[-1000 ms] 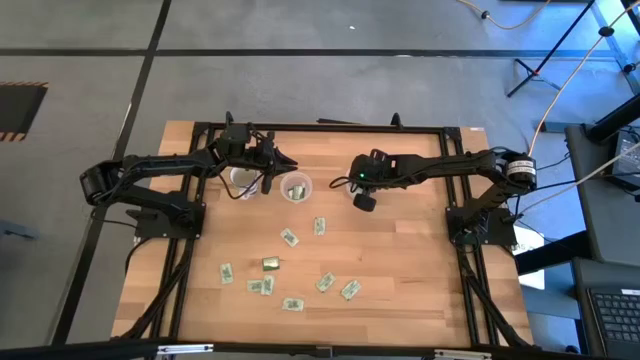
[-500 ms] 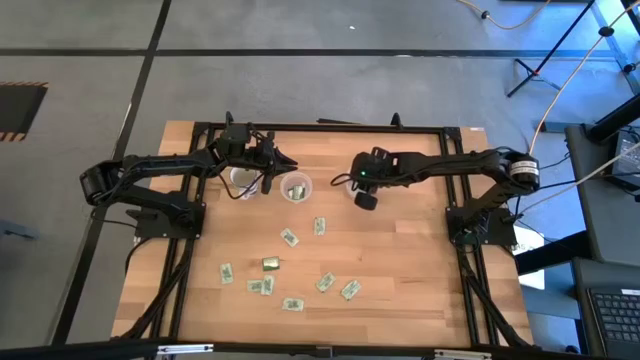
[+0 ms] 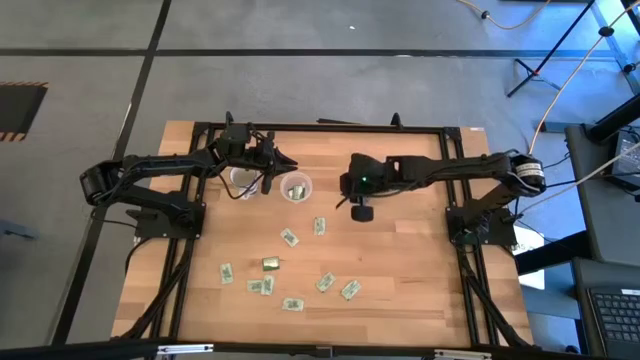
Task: Pick and place items into bin
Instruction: Put the white stevia packet into the right transparent bin
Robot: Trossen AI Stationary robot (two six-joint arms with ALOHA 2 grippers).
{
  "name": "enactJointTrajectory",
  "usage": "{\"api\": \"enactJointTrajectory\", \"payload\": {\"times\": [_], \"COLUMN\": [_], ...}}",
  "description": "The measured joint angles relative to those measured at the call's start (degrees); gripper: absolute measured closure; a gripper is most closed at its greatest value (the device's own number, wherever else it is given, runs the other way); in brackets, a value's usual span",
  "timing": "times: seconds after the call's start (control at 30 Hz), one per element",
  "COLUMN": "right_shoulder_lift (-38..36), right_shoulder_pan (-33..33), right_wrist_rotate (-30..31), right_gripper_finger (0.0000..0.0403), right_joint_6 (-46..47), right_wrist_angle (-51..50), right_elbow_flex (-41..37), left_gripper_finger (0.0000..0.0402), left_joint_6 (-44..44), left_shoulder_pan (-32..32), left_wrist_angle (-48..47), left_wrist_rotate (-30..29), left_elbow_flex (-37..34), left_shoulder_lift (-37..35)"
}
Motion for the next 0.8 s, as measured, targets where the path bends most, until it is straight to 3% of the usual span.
{"api": "enactJointTrajectory", "payload": {"times": [0.1, 0.3, 0.8], "right_shoulder_lift": [0.0, 0.5, 0.5], "right_shoulder_pan": [2.1, 8.8, 22.0], "right_wrist_rotate": [-1.0, -8.6, -8.6], "right_gripper_finger": [0.0290, 0.0290, 0.0290], "right_joint_6": [0.7, 0.6, 7.7], "right_wrist_angle": [-1.3, -1.8, -1.8], "right_elbow_flex": [0.0, -0.1, -0.1], "left_gripper_finger": [0.0341, 0.0341, 0.0341], "left_joint_6": [0.0, 1.5, 2.0], "left_shoulder_pan": [-0.8, -2.6, -4.8], "left_wrist_angle": [0.0, 0.0, 1.3], "left_wrist_rotate": [0.2, 0.3, 0.1], "left_elbow_flex": [0.0, 0.0, 0.0], "left_shoulder_lift": [0.0, 0.0, 0.0]}}
